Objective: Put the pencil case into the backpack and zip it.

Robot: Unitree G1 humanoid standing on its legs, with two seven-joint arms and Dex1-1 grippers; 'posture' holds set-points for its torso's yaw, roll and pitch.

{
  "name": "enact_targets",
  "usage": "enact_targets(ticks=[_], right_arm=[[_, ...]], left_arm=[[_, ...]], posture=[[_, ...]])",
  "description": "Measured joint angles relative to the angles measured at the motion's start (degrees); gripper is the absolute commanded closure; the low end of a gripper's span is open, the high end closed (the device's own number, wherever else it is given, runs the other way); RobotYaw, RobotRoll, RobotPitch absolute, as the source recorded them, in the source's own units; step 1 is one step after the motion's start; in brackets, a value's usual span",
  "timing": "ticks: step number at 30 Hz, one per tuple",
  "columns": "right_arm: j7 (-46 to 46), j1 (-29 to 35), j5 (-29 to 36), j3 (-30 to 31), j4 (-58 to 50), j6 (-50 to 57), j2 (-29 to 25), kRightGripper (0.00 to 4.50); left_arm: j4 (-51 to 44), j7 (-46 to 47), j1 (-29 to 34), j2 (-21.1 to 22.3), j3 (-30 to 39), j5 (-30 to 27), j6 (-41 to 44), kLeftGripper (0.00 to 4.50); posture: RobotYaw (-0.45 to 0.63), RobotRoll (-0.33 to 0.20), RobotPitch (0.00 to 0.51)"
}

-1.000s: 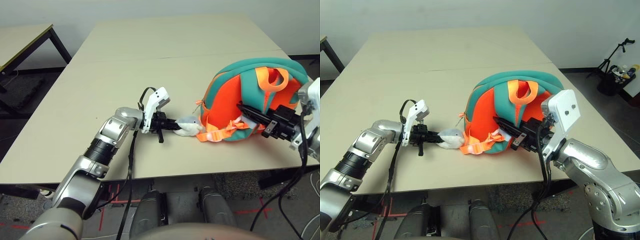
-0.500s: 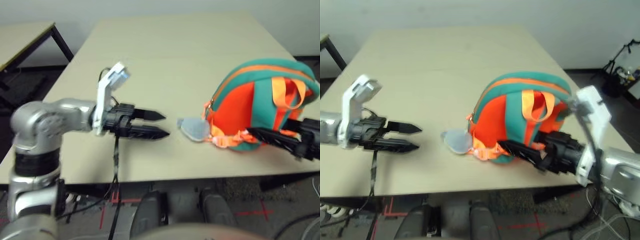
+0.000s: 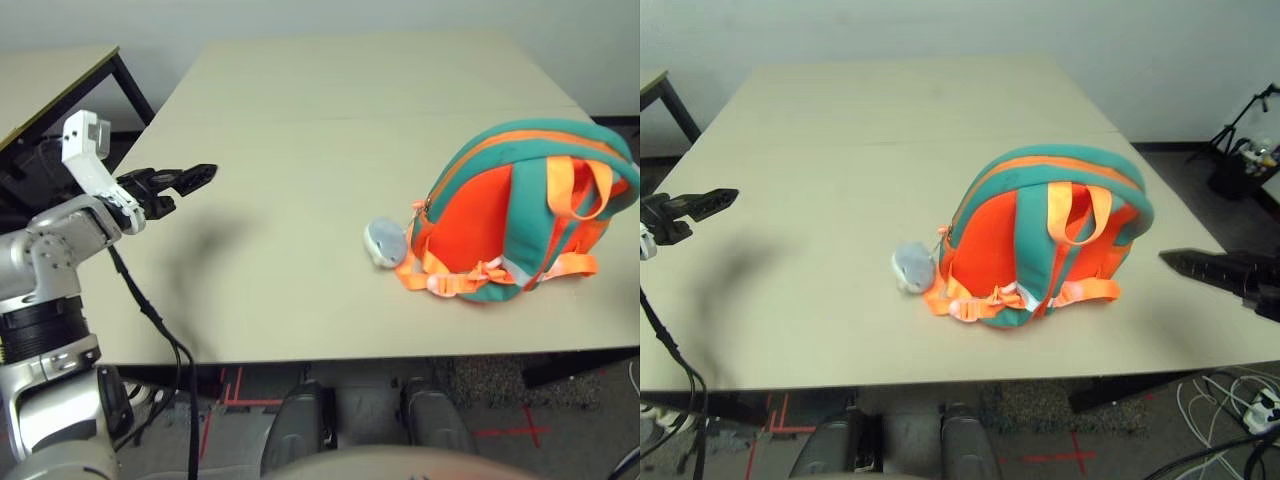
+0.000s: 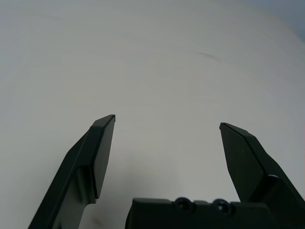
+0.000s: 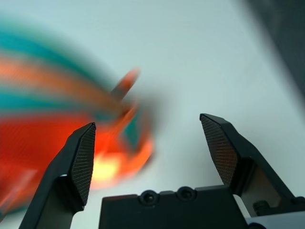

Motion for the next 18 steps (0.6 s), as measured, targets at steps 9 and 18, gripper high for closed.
enact_targets(ticks=[9,18], right_arm=[[4.91,-22.68,-23.49,21.66,15.73,-23.27,16.39,0.01],[8.61,-29.53,-34.93,23.54,30.36,-39.33,25.09,0.01]], left_arm=[[8.92,6.69,1.94,-6.83,-4.0,11.36,-25.34,0.0],[18.9,8.9,0.95,-7.02,-6.4,16.13,-39.47,0.0]], posture=[[-0.07,0.0,0.032],[-0.07,0.0,0.056]])
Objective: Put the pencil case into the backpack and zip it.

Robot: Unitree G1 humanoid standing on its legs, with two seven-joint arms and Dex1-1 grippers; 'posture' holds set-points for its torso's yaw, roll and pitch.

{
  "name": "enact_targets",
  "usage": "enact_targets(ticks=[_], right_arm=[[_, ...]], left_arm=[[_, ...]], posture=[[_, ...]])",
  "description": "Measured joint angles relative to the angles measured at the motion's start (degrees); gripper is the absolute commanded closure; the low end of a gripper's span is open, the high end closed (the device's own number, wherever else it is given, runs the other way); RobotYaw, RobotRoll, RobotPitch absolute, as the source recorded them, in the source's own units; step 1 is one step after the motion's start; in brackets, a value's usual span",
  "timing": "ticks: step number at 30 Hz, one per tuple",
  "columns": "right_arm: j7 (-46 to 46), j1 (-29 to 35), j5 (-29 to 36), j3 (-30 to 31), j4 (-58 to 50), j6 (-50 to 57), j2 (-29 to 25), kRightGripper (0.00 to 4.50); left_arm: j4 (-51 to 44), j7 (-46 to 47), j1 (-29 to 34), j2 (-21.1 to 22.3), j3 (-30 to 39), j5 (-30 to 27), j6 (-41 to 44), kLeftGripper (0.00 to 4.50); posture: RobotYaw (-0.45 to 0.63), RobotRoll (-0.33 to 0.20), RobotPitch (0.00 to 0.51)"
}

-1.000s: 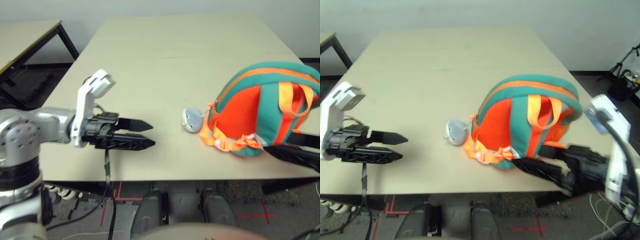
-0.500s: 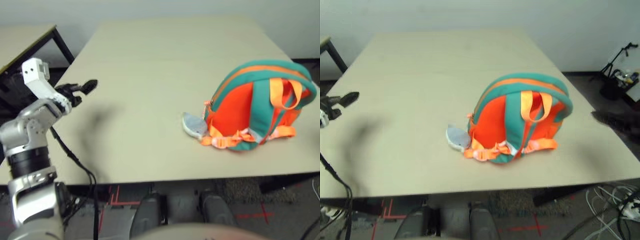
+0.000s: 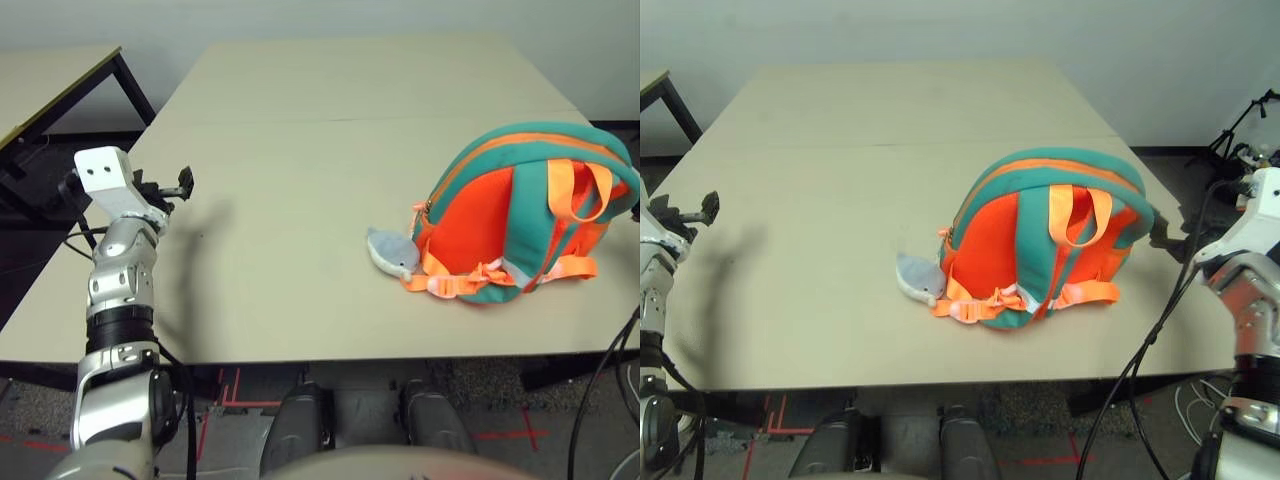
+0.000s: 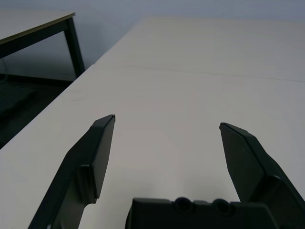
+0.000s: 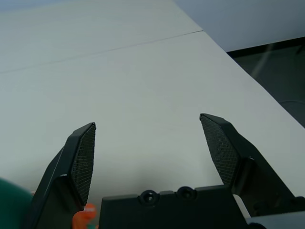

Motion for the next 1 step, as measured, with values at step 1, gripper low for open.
enact_targets(ticks=[1], right_arm=[[0.27,0.0,-0.67,0.0,0.91,-0.68,0.46,0.01]], left_arm=[[0.26,0.33,-0.01,-0.09,-0.01,0.0,-0.52,0.0]], posture=[[-0.07,0.0,0.058]])
